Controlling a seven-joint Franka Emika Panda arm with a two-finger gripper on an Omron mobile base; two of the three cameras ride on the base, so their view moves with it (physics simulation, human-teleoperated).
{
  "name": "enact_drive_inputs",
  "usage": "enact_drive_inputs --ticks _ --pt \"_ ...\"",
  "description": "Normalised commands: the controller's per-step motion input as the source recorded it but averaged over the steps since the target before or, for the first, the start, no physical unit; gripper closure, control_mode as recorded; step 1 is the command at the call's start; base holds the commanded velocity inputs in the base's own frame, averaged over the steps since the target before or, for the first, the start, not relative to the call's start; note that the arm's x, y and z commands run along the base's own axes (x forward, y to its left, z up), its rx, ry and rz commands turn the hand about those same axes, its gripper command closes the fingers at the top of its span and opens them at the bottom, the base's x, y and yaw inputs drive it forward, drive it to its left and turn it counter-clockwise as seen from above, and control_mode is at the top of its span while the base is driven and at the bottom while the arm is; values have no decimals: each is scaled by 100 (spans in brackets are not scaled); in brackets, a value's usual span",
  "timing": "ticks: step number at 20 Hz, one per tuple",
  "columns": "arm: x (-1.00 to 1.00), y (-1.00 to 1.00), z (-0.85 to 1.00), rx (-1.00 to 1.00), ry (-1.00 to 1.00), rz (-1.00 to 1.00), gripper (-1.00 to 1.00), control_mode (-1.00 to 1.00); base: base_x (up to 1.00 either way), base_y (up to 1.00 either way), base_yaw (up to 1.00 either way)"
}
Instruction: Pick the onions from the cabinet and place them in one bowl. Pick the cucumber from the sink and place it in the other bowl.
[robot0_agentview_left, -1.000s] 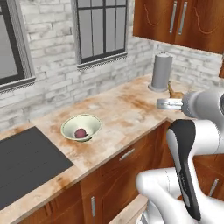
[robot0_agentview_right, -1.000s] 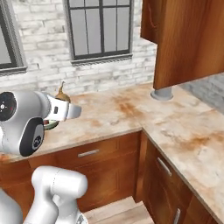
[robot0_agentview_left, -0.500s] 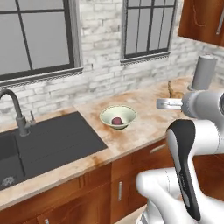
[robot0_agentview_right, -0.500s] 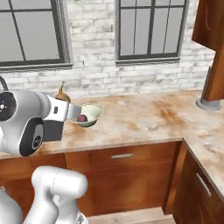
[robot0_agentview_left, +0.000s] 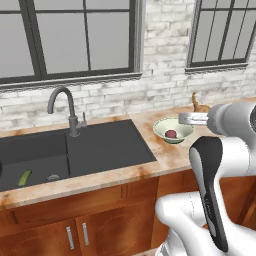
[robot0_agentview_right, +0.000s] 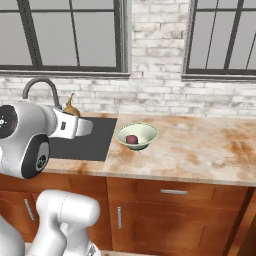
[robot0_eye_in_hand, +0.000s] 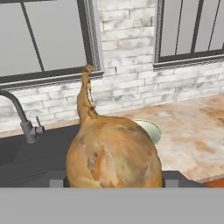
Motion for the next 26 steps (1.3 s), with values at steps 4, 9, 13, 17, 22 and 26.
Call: enact_drive_inputs --ticks 4,9,13,17,22,26 --pt "0 0 0 0 0 0 100 100 32 24 35" --pt "0 0 0 0 0 0 100 100 41 2 4" --pt "0 0 0 0 0 0 100 100 57 0 1" --pt "0 0 0 0 0 0 100 100 42 0 2" --pt "41 -24 -4 0 11 -2 100 -100 0 0 0" --pt "50 -36 -6 0 28 -11 100 -100 0 0 0"
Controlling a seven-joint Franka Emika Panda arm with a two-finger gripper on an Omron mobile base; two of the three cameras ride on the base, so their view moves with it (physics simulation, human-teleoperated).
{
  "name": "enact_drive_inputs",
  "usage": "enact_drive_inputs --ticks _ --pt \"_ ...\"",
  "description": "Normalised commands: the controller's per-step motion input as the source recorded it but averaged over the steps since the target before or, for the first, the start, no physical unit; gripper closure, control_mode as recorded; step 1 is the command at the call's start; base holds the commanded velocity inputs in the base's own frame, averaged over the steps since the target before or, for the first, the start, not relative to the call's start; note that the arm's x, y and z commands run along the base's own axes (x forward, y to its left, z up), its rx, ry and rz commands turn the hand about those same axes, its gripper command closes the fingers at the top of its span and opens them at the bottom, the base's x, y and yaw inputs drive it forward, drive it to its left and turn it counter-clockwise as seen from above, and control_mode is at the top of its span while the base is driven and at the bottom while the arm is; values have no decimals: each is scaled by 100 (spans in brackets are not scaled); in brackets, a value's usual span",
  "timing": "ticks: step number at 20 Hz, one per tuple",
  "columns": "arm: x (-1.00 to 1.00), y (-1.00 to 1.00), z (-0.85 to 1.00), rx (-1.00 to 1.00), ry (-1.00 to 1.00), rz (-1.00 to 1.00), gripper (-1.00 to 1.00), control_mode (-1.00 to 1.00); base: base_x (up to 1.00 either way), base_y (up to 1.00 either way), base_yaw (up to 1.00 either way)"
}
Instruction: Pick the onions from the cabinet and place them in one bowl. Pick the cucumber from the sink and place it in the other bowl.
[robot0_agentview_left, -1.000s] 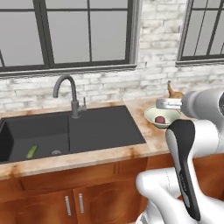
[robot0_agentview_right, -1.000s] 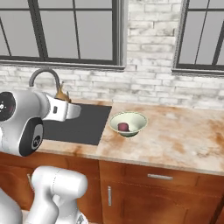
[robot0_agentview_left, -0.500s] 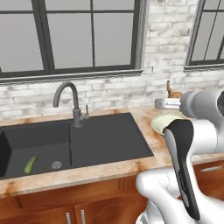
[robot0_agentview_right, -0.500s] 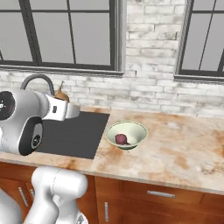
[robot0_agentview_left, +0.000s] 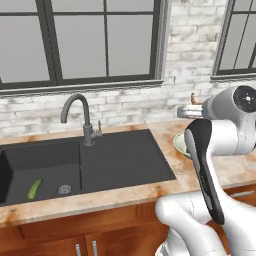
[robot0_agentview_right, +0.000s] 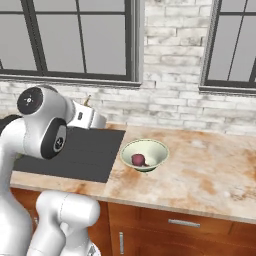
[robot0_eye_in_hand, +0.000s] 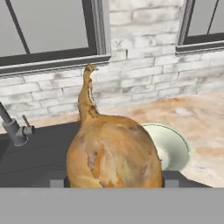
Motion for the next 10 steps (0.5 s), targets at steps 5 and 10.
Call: enact_drive_inputs --ticks 5,10 --pt "45 -52 -46 10 24 -4 100 -100 0 0 0" --pt "44 -69 -66 3 9 1 100 -100 0 0 0"
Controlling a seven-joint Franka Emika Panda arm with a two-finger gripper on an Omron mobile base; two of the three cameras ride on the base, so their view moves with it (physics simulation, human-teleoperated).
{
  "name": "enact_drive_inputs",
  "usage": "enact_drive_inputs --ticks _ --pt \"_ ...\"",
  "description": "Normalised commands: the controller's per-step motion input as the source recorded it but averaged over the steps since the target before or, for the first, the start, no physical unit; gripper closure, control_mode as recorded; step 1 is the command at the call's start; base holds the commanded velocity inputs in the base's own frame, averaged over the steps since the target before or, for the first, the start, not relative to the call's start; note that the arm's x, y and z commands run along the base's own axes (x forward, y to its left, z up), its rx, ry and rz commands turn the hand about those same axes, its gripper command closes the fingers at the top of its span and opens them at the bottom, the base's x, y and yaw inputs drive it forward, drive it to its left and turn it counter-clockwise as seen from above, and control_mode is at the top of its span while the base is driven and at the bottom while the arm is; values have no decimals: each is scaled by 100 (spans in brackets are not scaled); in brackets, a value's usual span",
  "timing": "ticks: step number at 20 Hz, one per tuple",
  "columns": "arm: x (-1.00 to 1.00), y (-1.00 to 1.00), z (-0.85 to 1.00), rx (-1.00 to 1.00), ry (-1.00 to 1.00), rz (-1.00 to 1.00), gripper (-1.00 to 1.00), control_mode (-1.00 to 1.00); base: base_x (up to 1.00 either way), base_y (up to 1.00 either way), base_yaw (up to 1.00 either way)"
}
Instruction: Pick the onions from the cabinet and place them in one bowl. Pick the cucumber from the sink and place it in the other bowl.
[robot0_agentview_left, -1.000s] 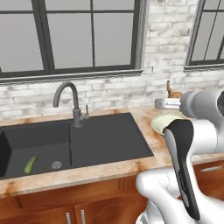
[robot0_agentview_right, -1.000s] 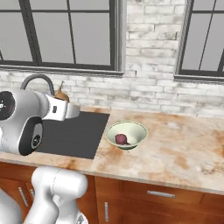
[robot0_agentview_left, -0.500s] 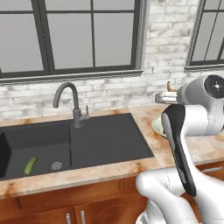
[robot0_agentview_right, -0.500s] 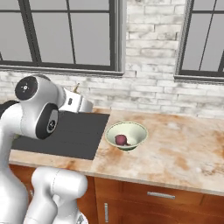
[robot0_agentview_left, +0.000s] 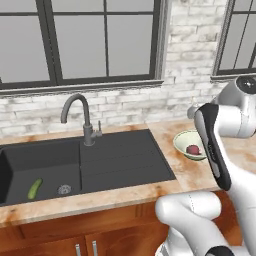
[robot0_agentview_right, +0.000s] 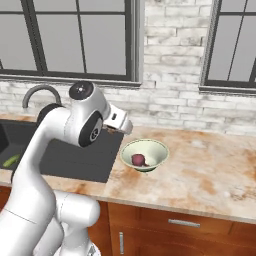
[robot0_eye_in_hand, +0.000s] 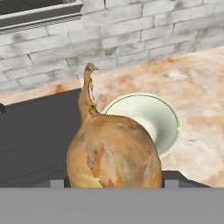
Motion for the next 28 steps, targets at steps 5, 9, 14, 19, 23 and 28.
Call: enact_drive_inputs --ticks 5,9,14,19,23,28 --pt "45 -53 -69 -8 9 0 100 -100 0 0 0" --pt "26 -36 -54 -12 7 -2 100 -100 0 0 0" --pt "16 -35 -38 -1 7 -3 100 -100 0 0 0" --pt "35 -21 -32 -2 8 -5 100 -100 0 0 0" --pt "47 -5 -58 -1 9 -5 100 -100 0 0 0" --pt "36 -7 -52 0 8 -2 100 -100 0 0 0"
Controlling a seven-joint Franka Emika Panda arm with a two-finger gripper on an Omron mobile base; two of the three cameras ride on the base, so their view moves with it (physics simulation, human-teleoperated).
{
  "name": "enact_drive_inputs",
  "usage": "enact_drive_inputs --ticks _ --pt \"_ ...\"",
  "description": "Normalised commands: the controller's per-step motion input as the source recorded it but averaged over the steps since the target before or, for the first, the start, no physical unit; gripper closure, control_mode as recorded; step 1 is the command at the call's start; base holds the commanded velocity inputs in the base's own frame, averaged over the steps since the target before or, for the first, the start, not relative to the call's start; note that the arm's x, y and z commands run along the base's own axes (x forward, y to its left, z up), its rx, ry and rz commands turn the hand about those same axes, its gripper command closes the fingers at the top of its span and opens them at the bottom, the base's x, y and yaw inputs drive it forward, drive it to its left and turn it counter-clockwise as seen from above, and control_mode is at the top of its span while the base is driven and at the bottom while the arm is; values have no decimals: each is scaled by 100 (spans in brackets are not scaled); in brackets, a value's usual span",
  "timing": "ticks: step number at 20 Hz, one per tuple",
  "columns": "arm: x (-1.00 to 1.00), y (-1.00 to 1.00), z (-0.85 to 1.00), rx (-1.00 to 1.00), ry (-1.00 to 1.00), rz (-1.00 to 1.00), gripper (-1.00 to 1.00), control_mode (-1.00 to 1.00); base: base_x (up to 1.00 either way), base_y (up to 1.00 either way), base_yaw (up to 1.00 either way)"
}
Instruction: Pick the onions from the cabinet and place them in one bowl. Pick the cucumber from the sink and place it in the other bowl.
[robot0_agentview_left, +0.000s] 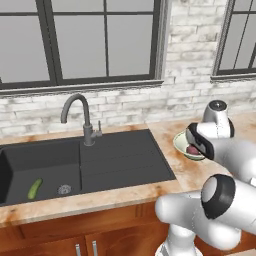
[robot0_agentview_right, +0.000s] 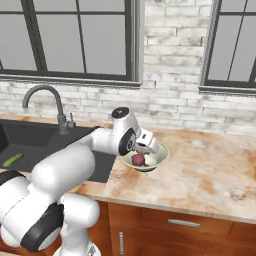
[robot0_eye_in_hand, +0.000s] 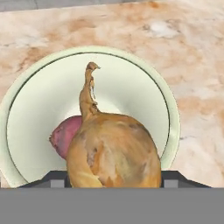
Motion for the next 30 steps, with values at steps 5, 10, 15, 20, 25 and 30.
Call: enact_drive_inputs --ticks 5,10,15,20,25,30 --pt "27 -9 -39 4 2 0 100 -100 0 0 0" --pt "38 -22 -31 6 0 0 100 -100 0 0 0" --pt "16 -8 -30 6 0 0 -100 -100 0 0 0" --pt "18 -9 -2 0 0 2 -100 -100 0 0 0" --pt "-6 -1 28 -5 7 -1 -100 -100 0 0 0" --pt "-27 19 53 1 6 -1 -100 -100 0 0 0"
